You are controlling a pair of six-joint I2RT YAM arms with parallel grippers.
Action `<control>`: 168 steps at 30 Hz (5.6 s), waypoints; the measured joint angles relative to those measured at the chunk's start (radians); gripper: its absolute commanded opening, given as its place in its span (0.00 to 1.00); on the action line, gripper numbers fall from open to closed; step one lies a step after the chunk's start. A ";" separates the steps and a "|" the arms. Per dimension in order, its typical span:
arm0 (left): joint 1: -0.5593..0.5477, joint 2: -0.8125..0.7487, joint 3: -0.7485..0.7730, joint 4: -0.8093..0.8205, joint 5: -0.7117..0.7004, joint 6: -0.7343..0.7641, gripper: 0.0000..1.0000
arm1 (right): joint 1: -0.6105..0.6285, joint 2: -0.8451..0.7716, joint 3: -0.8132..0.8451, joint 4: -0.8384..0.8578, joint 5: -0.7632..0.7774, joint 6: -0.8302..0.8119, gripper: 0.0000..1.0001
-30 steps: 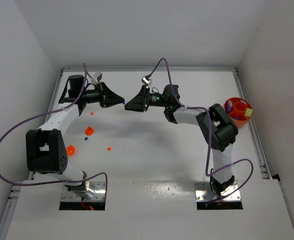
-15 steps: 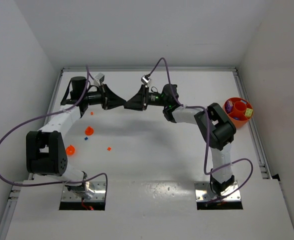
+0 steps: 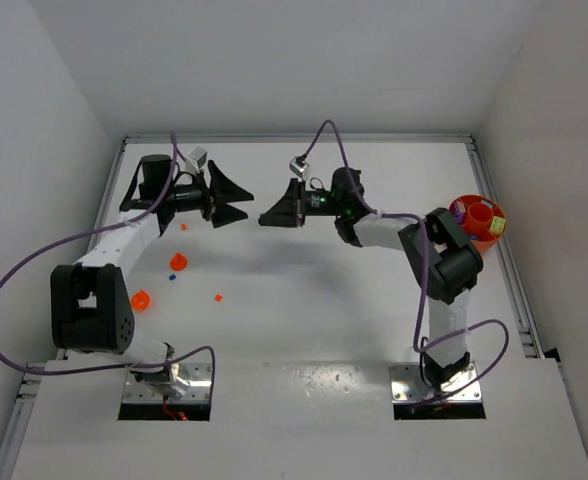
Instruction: Sort the legos into containers by color
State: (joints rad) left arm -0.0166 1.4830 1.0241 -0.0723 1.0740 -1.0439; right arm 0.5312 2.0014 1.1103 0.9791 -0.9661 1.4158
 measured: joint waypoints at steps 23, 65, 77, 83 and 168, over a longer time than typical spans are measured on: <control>-0.420 0.079 0.541 -0.637 -0.935 1.015 1.00 | -0.907 -0.272 0.504 -2.235 0.457 -1.950 0.00; -0.158 0.040 0.406 -0.644 -0.874 0.921 0.88 | -0.931 -0.055 0.610 -2.182 0.812 -1.832 0.38; -0.060 0.036 0.200 -0.855 -0.819 1.286 0.63 | -0.690 -0.275 0.436 -2.159 0.555 -1.884 0.38; -0.019 0.038 0.080 -0.818 -0.987 1.328 0.59 | -0.646 -0.274 0.374 -2.118 0.531 -1.878 0.38; -0.129 0.332 0.114 -0.786 -1.051 1.634 0.51 | -0.611 -0.329 0.208 -2.008 0.494 -1.841 0.38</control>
State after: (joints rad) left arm -0.1455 1.8153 1.1378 -0.8581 0.0231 0.5903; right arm -0.0799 1.6726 1.3186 -1.0294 -0.4717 -0.4252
